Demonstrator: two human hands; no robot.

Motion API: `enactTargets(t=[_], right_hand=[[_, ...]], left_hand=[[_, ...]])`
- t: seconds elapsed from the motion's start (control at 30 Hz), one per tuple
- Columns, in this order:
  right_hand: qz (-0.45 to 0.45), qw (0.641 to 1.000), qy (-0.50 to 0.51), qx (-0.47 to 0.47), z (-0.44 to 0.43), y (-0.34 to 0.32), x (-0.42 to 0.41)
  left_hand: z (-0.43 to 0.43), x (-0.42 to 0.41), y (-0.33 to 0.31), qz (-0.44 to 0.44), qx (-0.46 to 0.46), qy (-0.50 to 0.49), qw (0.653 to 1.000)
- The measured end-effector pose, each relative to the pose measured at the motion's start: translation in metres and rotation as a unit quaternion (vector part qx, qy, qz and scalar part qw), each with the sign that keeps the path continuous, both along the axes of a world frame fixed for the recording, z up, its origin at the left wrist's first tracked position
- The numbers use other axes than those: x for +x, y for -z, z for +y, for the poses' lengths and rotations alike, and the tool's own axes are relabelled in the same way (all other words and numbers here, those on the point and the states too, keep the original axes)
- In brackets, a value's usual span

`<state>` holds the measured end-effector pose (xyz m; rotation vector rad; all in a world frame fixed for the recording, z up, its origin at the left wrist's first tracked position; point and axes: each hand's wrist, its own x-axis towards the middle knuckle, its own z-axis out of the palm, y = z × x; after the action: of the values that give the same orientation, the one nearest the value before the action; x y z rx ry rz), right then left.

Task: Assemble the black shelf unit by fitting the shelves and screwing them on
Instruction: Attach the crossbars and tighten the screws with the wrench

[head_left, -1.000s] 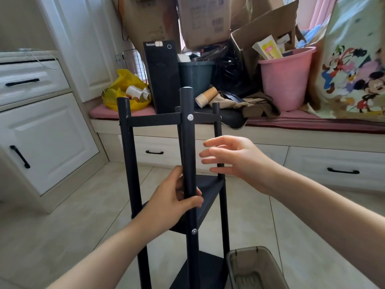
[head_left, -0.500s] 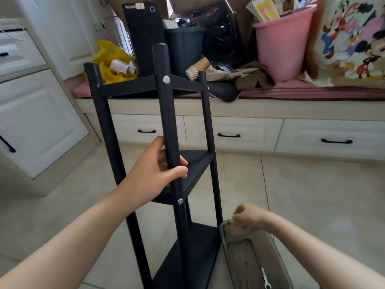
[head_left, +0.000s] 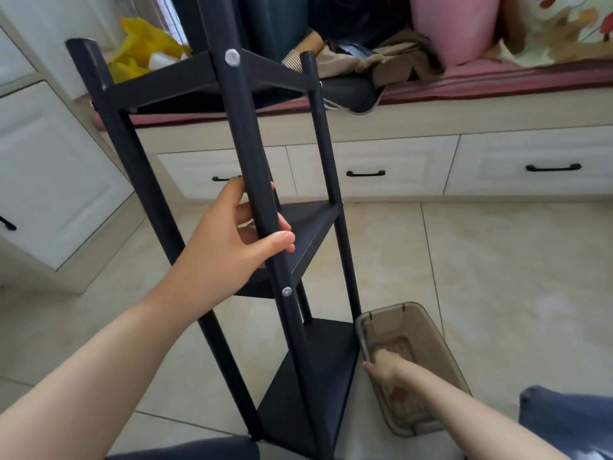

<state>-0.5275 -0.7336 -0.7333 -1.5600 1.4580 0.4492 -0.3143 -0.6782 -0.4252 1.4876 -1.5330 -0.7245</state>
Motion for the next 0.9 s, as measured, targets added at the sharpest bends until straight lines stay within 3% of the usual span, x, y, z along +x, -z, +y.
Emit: enactTargets(t=[0.4, 0.5, 0.67, 0.9], right_hand=[[-0.089, 0.989, 0.102, -0.056, -0.014, 0.018, -0.002], [-0.047, 0.991, 0.094, -0.083, -0.019, 0.029, -0.019], [0.055, 0.997, 0.048, -0.019, -0.017, 0.048, -0.037], [0.089, 0.992, 0.074, -0.045, -0.002, 0.069, -0.032]], left_hand=[[-0.002, -0.009, 0.000, -0.010, 0.009, -0.013, 1.000], [-0.002, -0.008, -0.001, -0.011, 0.007, -0.015, 1.000], [-0.002, -0.009, -0.001, -0.006, 0.005, -0.011, 1.000], [-0.002, -0.010, -0.001, 0.000, 0.003, -0.010, 1.000]])
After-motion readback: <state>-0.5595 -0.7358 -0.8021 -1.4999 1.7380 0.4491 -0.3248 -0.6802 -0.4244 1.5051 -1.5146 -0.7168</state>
